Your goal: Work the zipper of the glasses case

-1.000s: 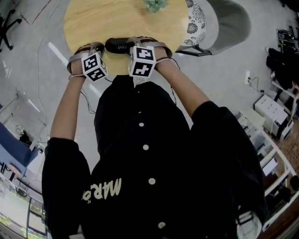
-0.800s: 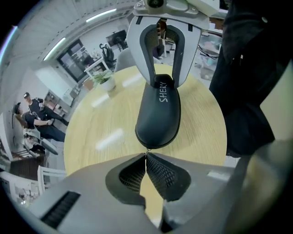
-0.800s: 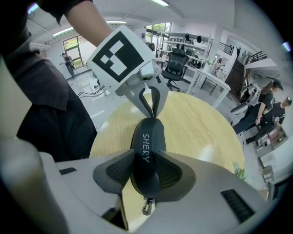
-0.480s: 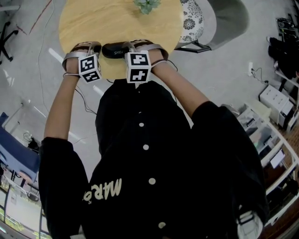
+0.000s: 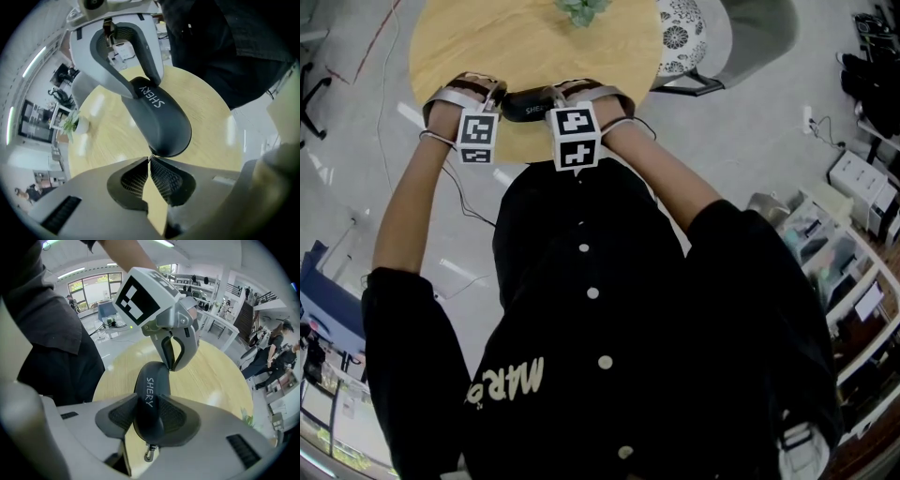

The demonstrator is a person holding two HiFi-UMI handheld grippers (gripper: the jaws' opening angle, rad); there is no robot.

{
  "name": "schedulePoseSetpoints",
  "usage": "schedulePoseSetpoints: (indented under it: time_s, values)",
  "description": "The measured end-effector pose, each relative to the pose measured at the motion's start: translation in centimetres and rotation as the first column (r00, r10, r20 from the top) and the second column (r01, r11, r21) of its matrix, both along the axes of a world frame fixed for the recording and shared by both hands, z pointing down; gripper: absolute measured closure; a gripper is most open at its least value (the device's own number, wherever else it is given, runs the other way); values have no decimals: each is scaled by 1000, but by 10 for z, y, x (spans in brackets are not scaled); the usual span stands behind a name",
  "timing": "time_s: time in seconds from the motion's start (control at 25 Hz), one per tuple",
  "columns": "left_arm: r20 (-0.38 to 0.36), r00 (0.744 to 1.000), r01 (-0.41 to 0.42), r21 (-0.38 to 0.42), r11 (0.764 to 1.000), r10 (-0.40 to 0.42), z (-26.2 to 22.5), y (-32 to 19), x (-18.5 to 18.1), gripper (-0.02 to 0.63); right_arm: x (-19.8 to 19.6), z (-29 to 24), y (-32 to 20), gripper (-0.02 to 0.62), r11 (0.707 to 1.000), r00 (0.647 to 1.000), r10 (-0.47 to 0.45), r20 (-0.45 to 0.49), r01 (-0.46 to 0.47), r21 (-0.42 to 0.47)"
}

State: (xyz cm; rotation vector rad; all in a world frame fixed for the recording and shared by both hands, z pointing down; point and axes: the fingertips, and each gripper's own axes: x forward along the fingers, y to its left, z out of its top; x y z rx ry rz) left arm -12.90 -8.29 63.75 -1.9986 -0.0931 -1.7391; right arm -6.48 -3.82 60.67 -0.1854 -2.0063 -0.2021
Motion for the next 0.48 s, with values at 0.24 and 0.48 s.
schedulePoseSetpoints:
  time_s: [0.24, 0.48]
  values:
    - [24, 995, -101, 8, 995, 101, 0, 0, 6, 589, 3, -1, -1, 446, 1000, 1000, 15, 0, -15, 0]
    - [73, 996, 62, -71, 996, -57, 2, -2, -9, 445, 2, -2, -3, 453, 997, 997, 76, 12, -76, -19]
